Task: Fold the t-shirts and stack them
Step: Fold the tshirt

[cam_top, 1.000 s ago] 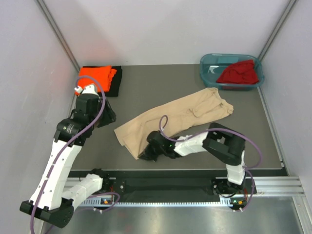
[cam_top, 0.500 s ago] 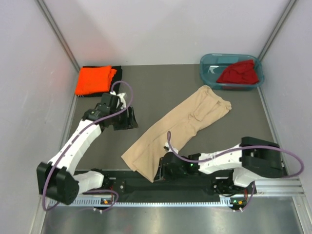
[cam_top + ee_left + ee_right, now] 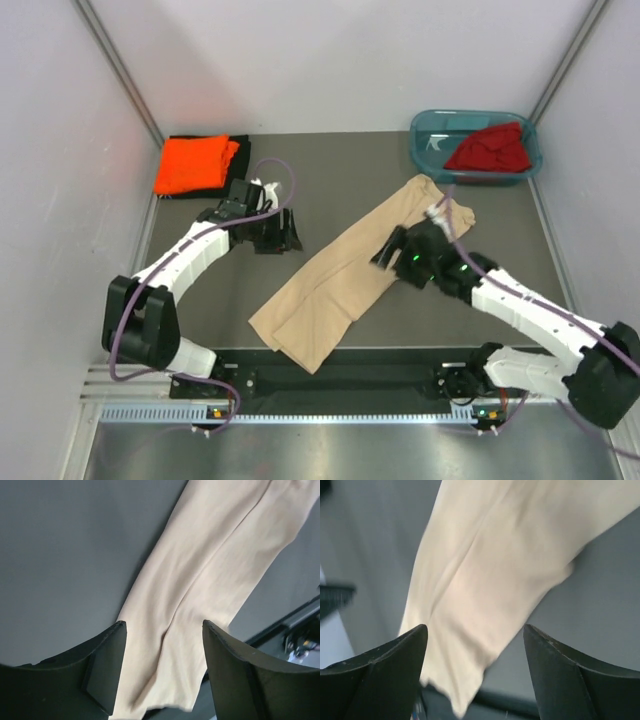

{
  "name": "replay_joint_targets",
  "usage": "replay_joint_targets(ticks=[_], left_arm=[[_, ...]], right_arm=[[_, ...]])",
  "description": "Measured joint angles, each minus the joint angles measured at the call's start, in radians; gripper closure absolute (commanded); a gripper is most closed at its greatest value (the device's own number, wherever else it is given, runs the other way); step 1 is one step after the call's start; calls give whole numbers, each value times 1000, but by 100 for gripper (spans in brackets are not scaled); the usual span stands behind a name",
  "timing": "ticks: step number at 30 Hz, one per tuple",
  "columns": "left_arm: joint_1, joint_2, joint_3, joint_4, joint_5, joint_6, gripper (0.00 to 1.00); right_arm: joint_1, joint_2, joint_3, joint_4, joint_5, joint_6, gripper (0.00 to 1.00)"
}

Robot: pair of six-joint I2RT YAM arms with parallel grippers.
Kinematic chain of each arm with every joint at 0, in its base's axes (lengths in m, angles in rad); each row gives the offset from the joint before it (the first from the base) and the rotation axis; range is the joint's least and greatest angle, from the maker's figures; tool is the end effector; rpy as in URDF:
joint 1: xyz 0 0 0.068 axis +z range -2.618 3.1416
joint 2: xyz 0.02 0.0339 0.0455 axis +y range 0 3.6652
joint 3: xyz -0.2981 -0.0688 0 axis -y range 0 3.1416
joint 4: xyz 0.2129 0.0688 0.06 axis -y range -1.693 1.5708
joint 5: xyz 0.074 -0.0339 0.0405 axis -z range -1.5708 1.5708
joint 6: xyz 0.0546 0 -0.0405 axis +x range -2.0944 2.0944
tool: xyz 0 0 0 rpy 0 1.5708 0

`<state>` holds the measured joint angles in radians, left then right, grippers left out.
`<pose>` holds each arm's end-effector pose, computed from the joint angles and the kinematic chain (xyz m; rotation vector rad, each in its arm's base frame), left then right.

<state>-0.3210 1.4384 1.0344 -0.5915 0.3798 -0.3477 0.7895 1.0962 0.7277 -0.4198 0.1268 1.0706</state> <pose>0.2478 -0.1037 0.2758 0.1143 2.6288 -0.7320 0.1418 0.1331 0.2670 0.4118 2.4471 0.7262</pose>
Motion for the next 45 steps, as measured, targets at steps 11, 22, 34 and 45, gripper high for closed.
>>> replay_joint_targets(ticks=[11,22,34,45], left_arm=[[-138,449,352,272,-11,14,37],[-151,686,536,171,3,208,48],[-187,719,548,146,76,235,61],[-213,733,557,143,37,222,100]], right_arm=[[-610,327,369,-185,-95,-380,24],[-801,388,425,-216,-190,-506,25],[-827,388,416,-189,-260,-538,27],[-836,388,392,-174,-290,-545,28]])
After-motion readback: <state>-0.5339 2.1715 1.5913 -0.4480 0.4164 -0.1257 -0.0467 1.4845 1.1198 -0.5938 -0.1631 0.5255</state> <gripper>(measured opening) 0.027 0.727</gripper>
